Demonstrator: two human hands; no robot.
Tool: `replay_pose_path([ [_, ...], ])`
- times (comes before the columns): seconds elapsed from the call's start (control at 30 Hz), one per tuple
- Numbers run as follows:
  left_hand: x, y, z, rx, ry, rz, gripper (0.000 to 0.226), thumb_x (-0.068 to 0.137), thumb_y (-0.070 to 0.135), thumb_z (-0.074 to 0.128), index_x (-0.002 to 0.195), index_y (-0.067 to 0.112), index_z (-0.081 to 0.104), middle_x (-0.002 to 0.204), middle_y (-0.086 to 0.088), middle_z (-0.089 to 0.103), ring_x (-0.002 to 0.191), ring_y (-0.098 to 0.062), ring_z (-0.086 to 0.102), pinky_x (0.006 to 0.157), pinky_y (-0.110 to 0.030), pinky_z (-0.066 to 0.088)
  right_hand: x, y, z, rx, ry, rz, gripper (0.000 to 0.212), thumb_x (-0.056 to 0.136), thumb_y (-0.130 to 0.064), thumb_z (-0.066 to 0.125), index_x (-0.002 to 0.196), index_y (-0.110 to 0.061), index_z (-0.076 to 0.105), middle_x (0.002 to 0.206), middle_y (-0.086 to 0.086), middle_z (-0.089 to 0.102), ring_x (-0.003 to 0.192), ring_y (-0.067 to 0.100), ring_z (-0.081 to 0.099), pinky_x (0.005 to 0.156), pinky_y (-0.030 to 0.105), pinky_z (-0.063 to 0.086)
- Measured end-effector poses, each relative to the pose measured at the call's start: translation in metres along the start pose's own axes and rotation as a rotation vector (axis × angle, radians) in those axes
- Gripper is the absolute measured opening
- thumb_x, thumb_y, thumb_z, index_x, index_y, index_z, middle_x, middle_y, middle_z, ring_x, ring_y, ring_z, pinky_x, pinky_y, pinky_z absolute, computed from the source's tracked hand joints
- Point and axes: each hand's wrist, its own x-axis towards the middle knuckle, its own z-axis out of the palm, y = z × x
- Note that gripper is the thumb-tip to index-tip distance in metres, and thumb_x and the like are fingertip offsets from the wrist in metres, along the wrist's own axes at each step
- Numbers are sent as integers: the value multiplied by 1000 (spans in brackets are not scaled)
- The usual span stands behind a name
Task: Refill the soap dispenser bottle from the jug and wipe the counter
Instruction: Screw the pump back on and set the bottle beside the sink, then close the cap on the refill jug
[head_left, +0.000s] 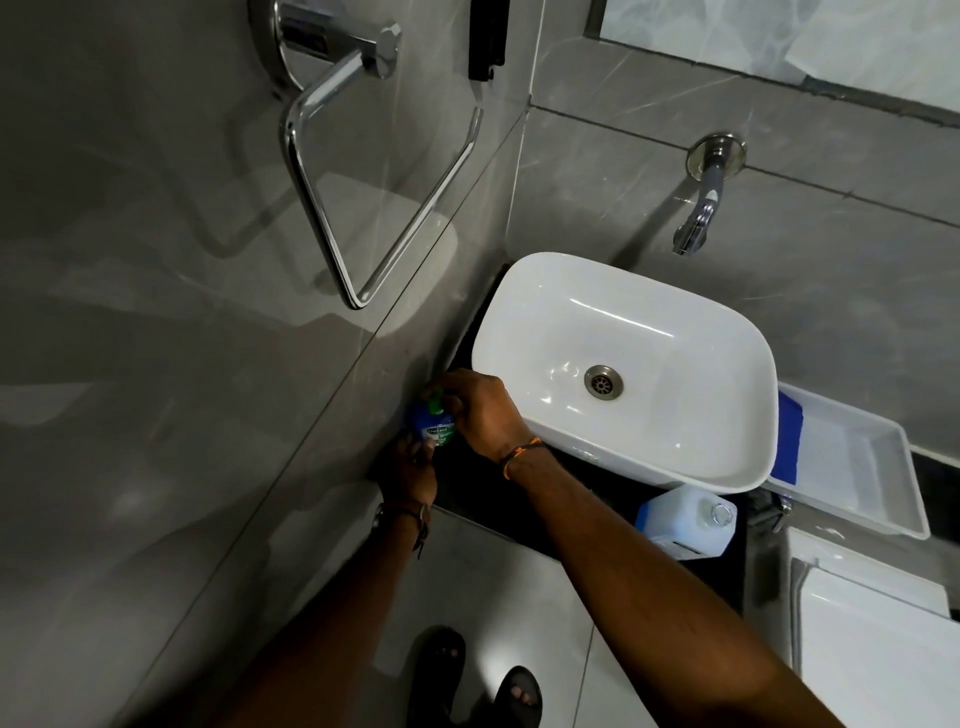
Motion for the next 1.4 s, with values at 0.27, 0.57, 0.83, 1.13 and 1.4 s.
replay_pose_path([
  [0.27,-3,-3,0,-60,-21,-22,42,98,13,53,137,-2,49,138,-20,56,127,-31,53,85,-11,33,-7,6,2,-20,-19,20,34,92,0,61,119,-15,74,125,5,71,112,26,67,97,44,54],
  [0.57,-53,-36,19,-11,-97,69,35,89,10,68,123,2,61,115,-20,69,109,-31,66,94,-40,54,-105,31,-7,134,324,81,32,94,-14,70,120,-33,71,122,-17,70,117,0,63,101,19,48],
  [0.83,-85,-10,70,454,-477,525,46,84,32,71,127,20,59,127,-5,64,114,-22,62,99,-32,51,-264,78,6,123,365,461,26,86,-35,81,111,-32,75,102,-21,71,94,-1,69,79,28,61],
  [1.13,-105,9,123,692,-635,702,45,85,20,68,129,24,61,132,-2,61,116,-23,61,102,-23,45,-353,124,-55,89,702,889,62,61,-49,93,111,-31,60,109,-7,60,98,15,65,82,20,52],
  [1.4,-116,30,126,458,-553,640,25,79,23,74,103,19,70,97,-2,72,86,-18,68,81,-32,57,-307,144,-109,322,527,693,117,50,-39,103,148,-31,41,144,-7,56,129,12,57,106,38,52],
])
